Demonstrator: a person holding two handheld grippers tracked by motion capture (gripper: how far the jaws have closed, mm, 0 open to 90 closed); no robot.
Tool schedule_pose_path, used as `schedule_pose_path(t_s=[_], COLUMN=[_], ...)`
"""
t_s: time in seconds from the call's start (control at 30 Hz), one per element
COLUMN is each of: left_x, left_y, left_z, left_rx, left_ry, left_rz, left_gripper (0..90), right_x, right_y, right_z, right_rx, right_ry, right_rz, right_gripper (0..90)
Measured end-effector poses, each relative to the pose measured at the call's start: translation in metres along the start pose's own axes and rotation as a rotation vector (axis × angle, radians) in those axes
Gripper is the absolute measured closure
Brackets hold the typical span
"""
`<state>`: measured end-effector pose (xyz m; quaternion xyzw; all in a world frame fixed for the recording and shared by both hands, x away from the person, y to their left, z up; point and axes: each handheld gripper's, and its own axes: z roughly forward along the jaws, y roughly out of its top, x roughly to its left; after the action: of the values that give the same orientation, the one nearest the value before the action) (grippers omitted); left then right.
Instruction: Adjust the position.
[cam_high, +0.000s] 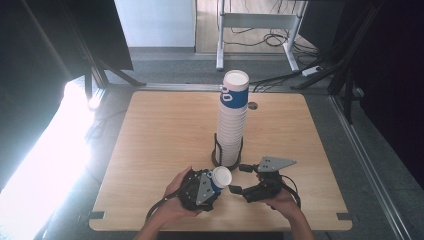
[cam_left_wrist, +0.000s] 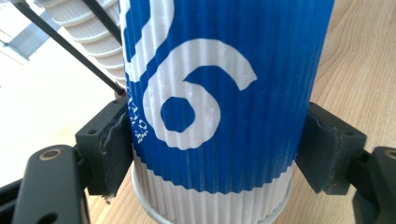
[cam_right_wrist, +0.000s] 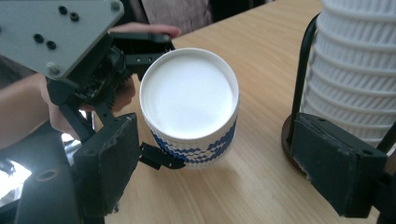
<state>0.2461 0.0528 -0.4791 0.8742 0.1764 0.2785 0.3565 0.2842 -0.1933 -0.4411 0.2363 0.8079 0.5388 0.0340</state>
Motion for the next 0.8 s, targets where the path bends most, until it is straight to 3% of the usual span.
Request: schedule_pose_path(t_s=[0.3, 0.6, 0.8], left_x=[-0.012, -0.022, -0.026], left_y=[0.004, 0.007, 0.007], left_z=[0.004, 0.008, 0.010], left_rx=[0.042, 0.073, 0.082], left_ry=[0.045, 0.091, 0.103], left_rz=[0.095, 0.175, 0.201], left_gripper=[20.5, 20.4, 20.4], right_x=[0.006, 0.007, 0.008], right_y=[0.000, -0.002, -0.004], right_z=[0.011, 0.023, 0.029], right_rx=[0.090, 0.140, 0.162], right_ry=[0.044, 0.038, 0.032], right_rz=[-0.014, -0.008, -0.006], right_gripper=[14.7, 15.2, 17.0])
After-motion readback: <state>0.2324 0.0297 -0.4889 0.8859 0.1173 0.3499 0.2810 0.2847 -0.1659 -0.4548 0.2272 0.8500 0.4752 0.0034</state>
